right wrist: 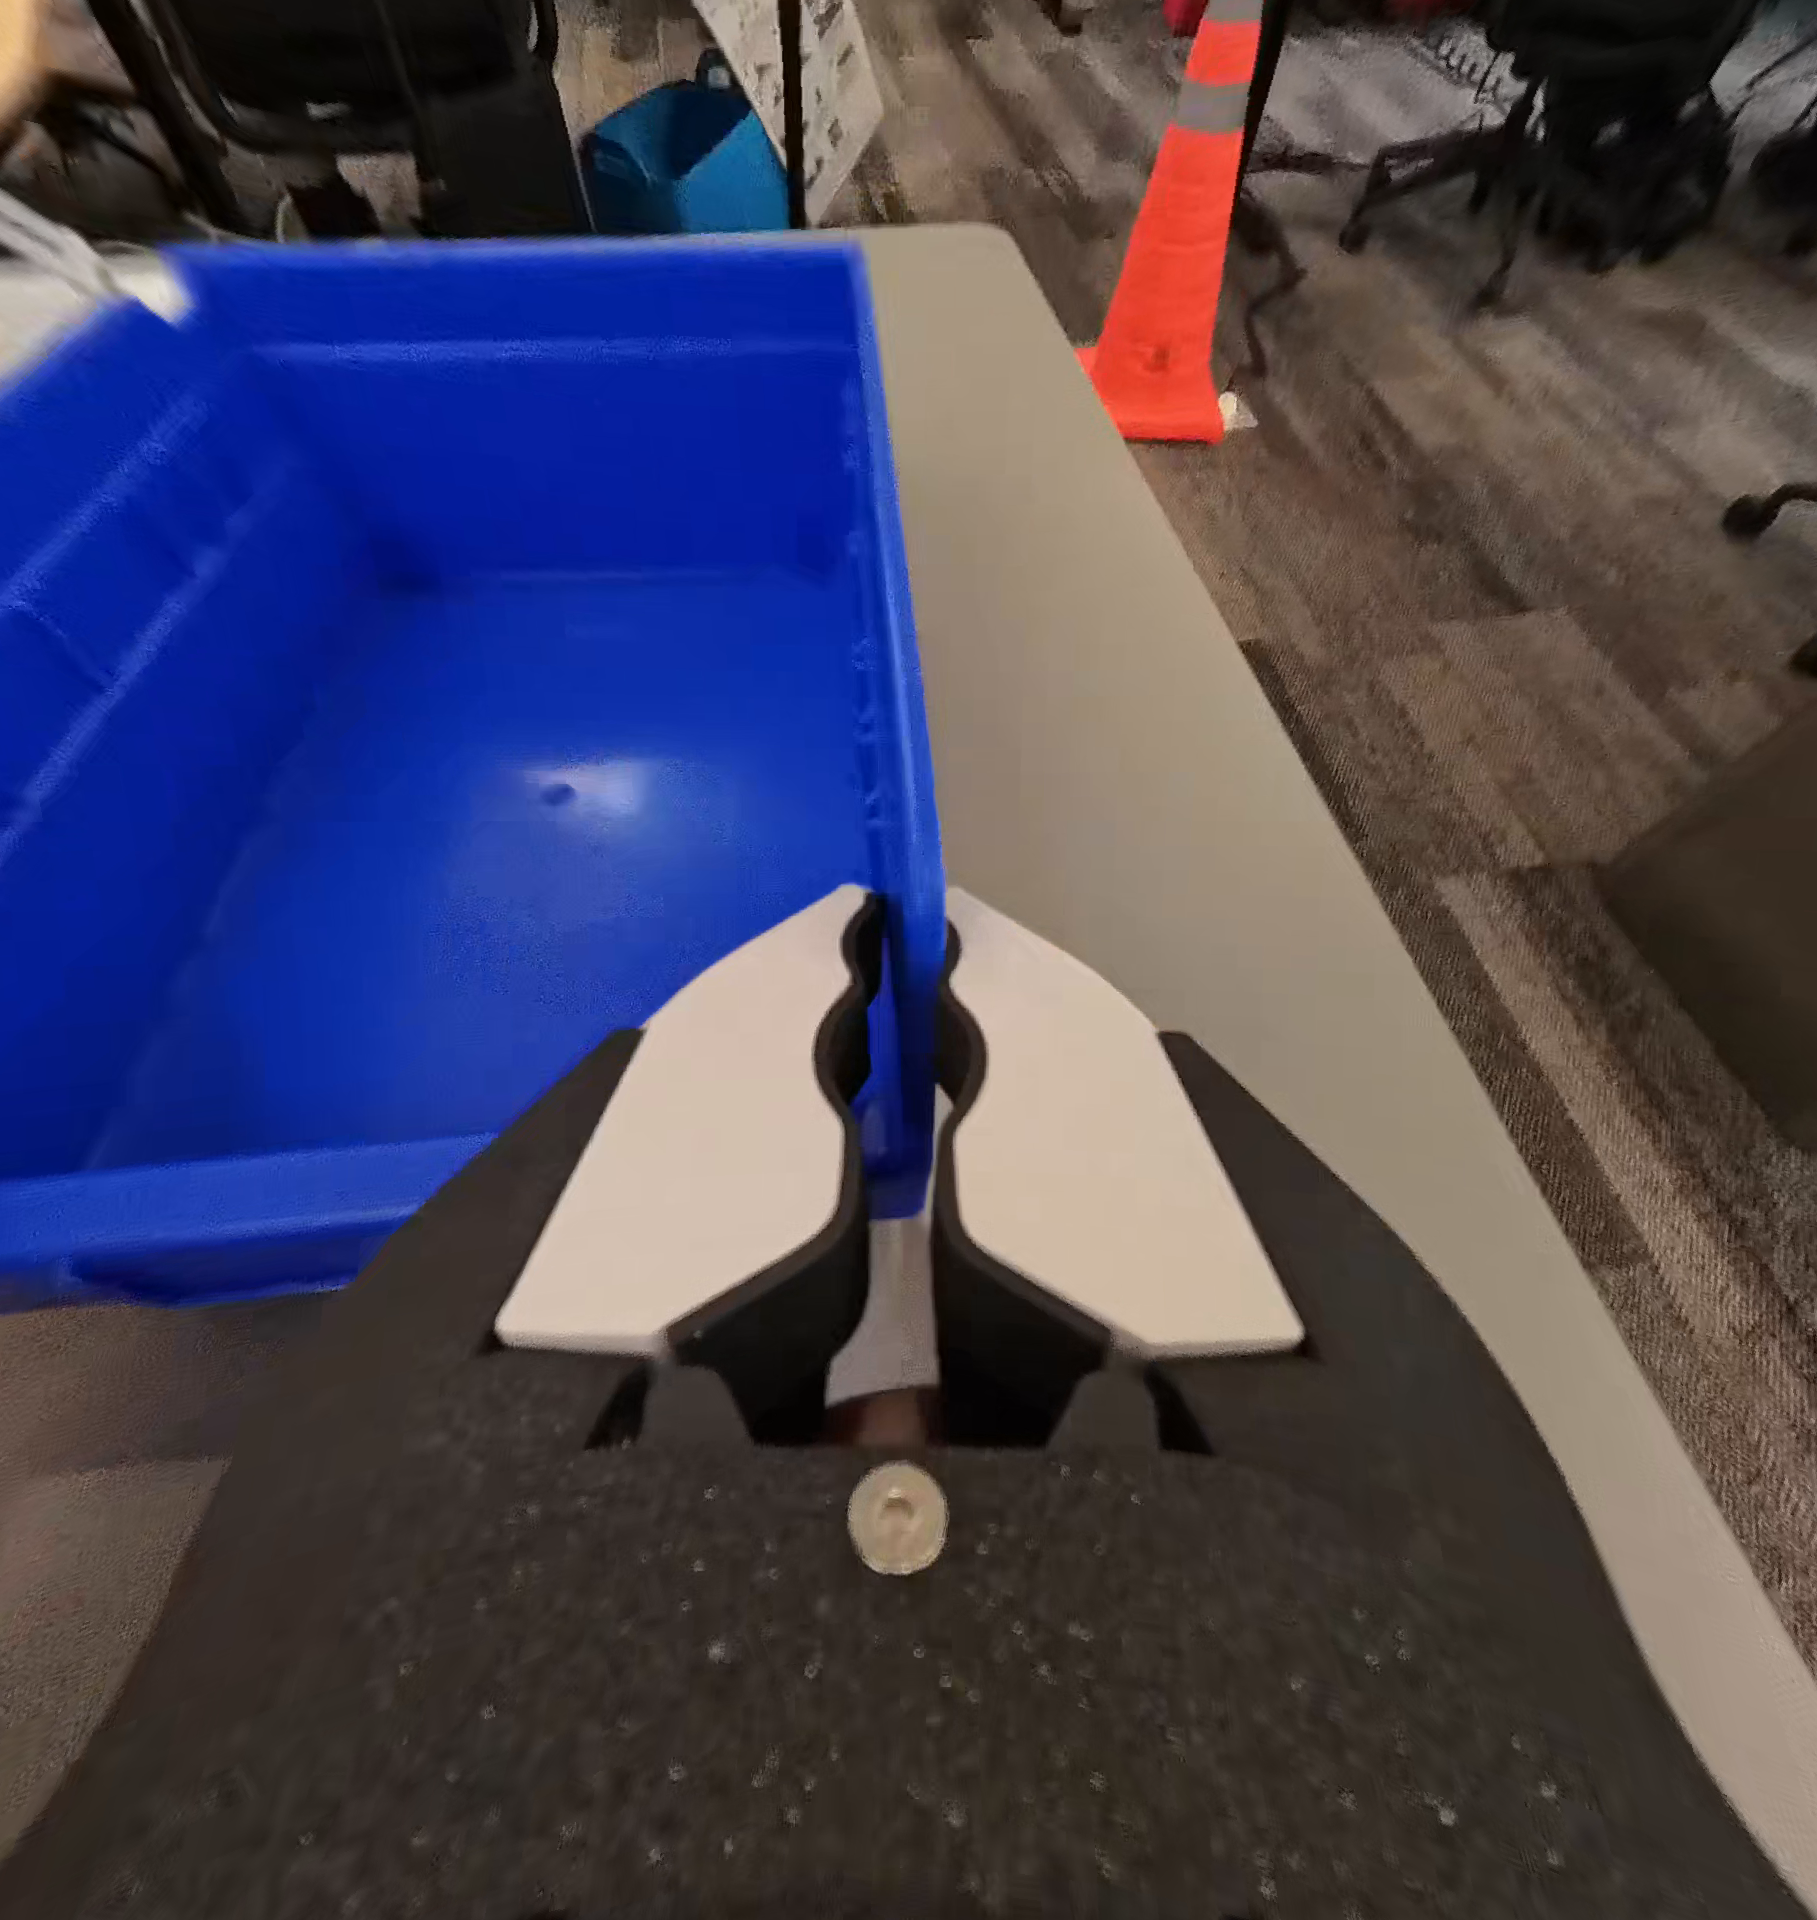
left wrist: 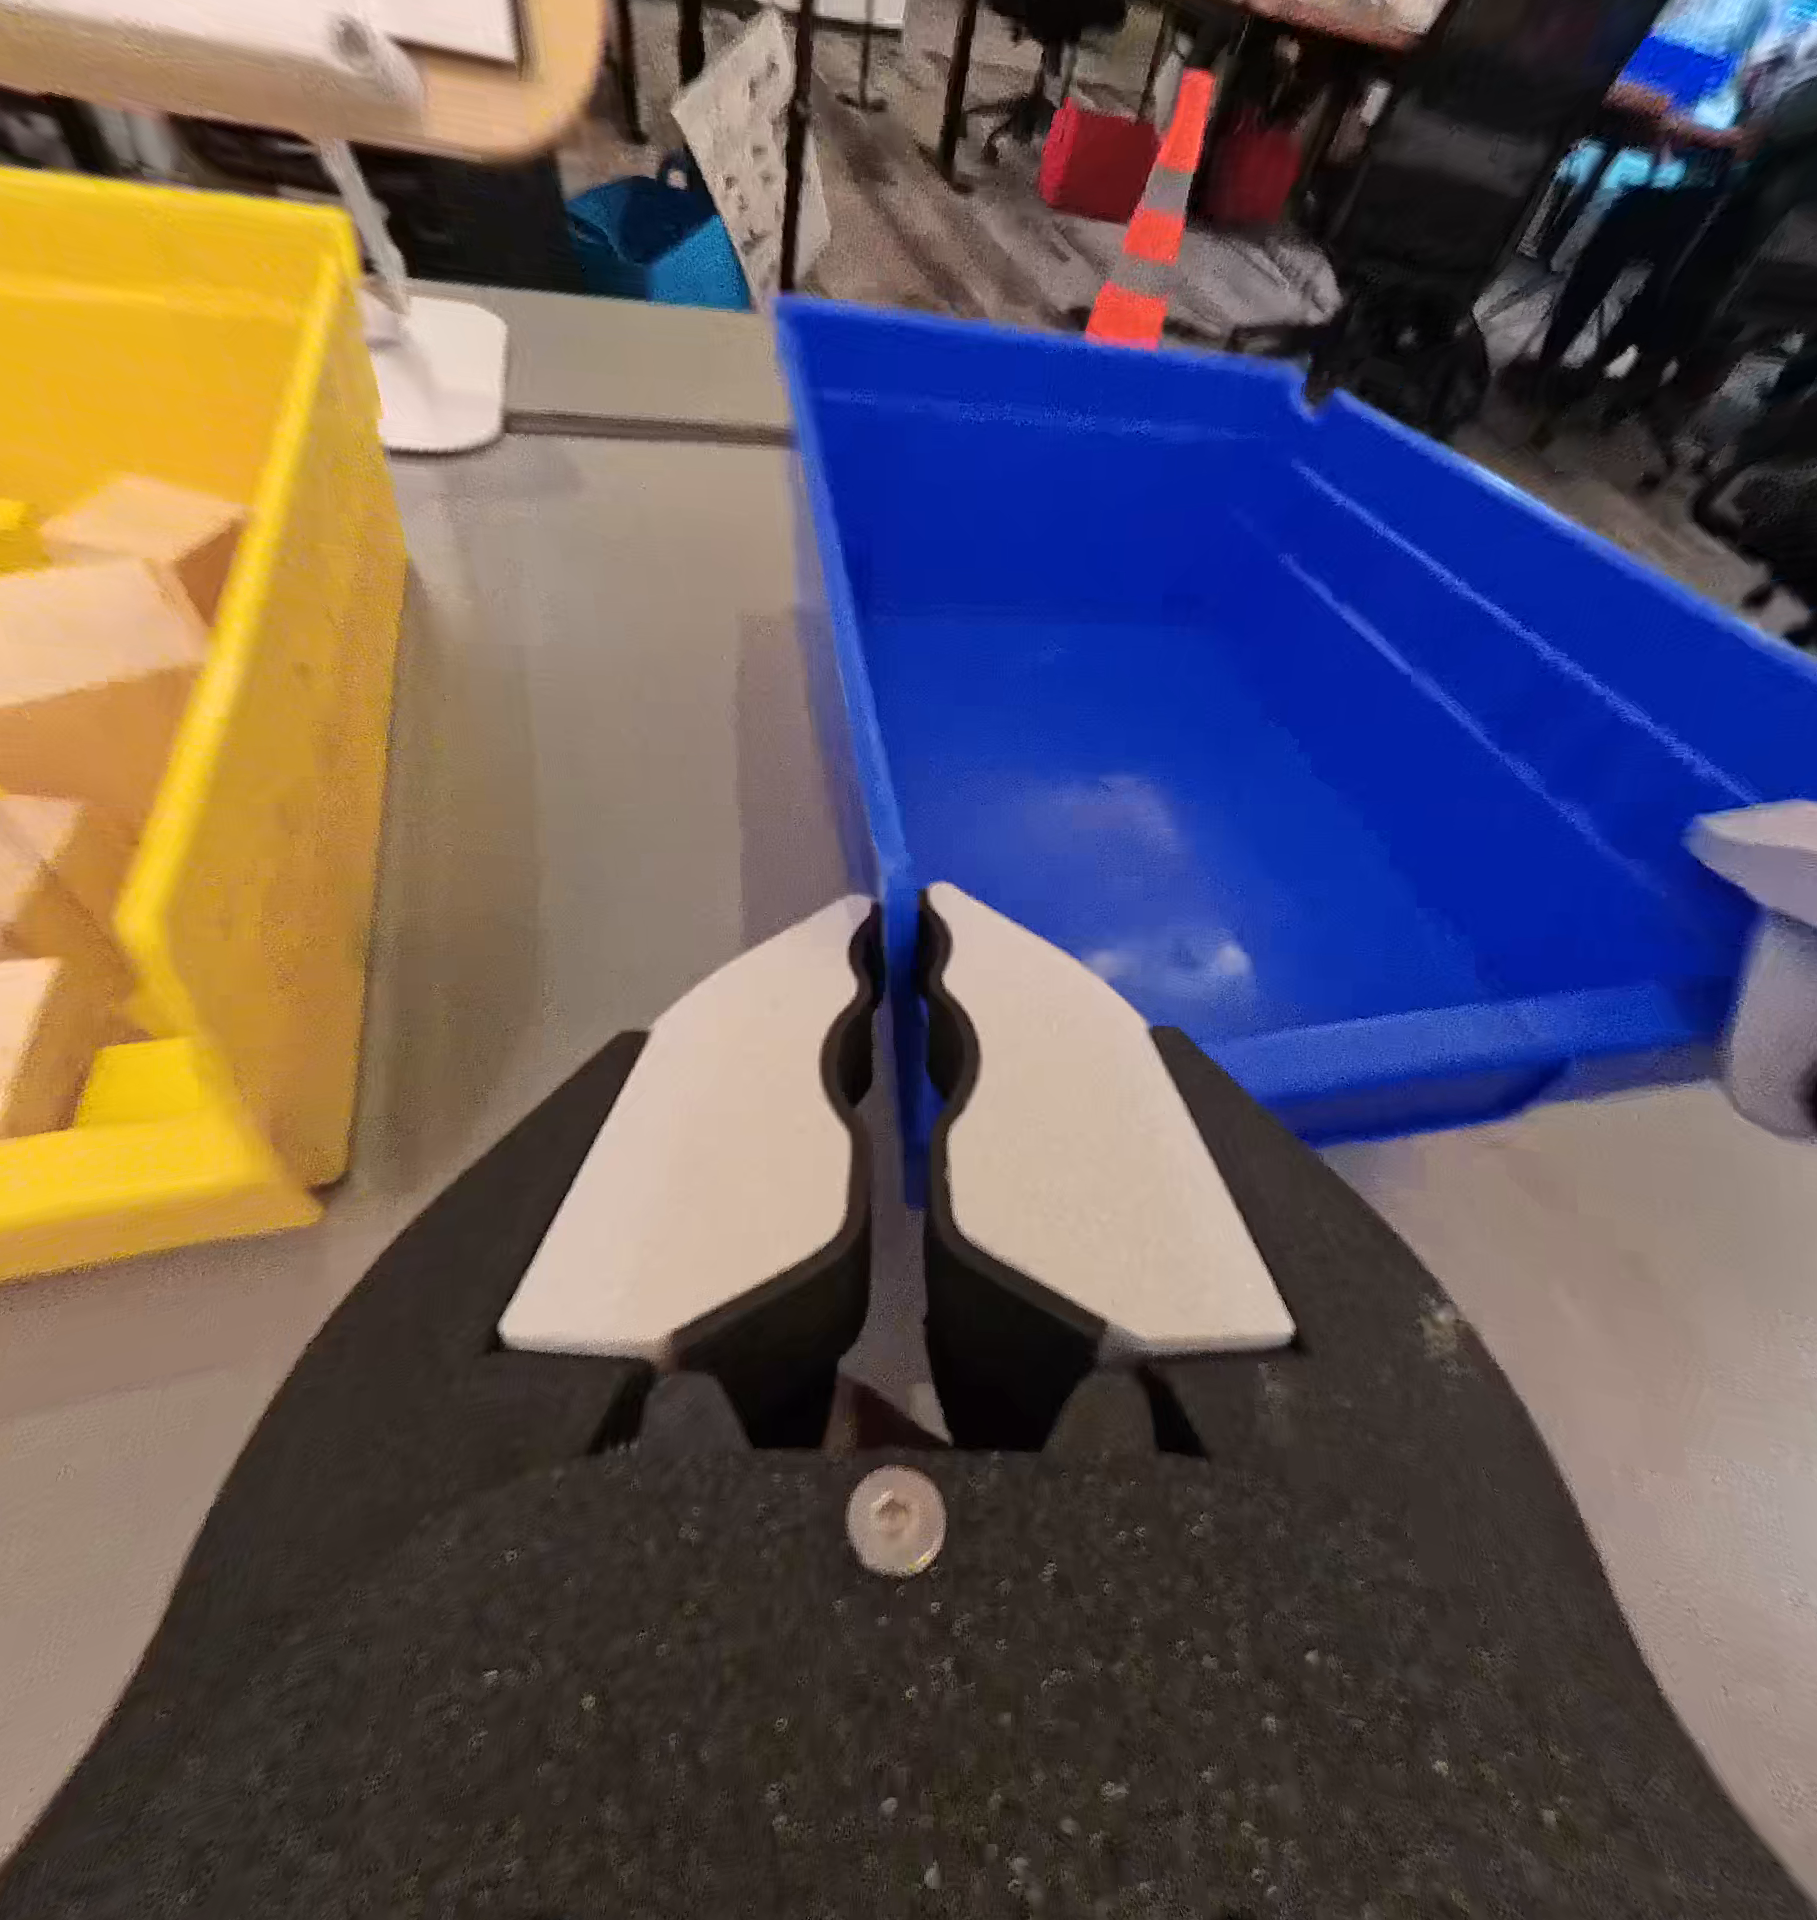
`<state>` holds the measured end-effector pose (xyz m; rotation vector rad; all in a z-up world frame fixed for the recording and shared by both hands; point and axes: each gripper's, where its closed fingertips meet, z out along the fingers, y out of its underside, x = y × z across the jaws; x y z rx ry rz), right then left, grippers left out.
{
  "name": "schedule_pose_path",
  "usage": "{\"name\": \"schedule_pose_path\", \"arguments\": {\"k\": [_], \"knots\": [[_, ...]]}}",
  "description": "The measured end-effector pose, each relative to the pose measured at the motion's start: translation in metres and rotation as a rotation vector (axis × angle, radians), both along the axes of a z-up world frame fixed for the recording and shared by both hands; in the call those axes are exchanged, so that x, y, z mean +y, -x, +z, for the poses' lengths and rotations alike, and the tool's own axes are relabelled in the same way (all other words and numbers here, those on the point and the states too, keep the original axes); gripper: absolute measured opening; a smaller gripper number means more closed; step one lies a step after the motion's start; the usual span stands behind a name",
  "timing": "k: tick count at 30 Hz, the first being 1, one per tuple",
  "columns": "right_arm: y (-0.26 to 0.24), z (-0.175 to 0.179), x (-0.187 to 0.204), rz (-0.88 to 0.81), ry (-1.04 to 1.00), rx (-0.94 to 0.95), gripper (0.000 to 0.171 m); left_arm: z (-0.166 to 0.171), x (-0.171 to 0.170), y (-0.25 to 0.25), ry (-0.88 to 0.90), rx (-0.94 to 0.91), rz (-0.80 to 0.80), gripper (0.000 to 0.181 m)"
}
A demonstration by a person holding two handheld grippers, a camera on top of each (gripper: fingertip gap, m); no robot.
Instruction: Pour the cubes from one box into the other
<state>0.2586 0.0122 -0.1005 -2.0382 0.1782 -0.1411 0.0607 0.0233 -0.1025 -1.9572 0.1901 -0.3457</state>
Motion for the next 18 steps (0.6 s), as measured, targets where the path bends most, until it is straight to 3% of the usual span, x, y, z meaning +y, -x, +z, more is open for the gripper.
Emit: {"name": "schedule_pose_path", "arguments": {"k": [3, 8, 15, 18], "knots": [[-0.014, -0.031, 0.021, -0.082, -0.040, 0.098, 0.012, -0.018, -0.001, -0.014, 0.019, 0.052, -0.034, 0.009], [-0.030, -0.034, 0.017, -0.164, -0.158, 0.316, 0.013, -0.017, -0.001, -0.033, 0.052, 0.019, -0.167, 0.013], [-0.037, -0.035, 0.009, -0.207, -0.148, 0.302, 0.011, -0.016, 0.007, -0.046, 0.054, 0.055, -0.220, 0.025], [-0.039, -0.037, 0.000, -0.246, -0.112, 0.250, 0.011, -0.016, 0.008, -0.051, 0.079, 0.045, -0.321, 0.030]]}}
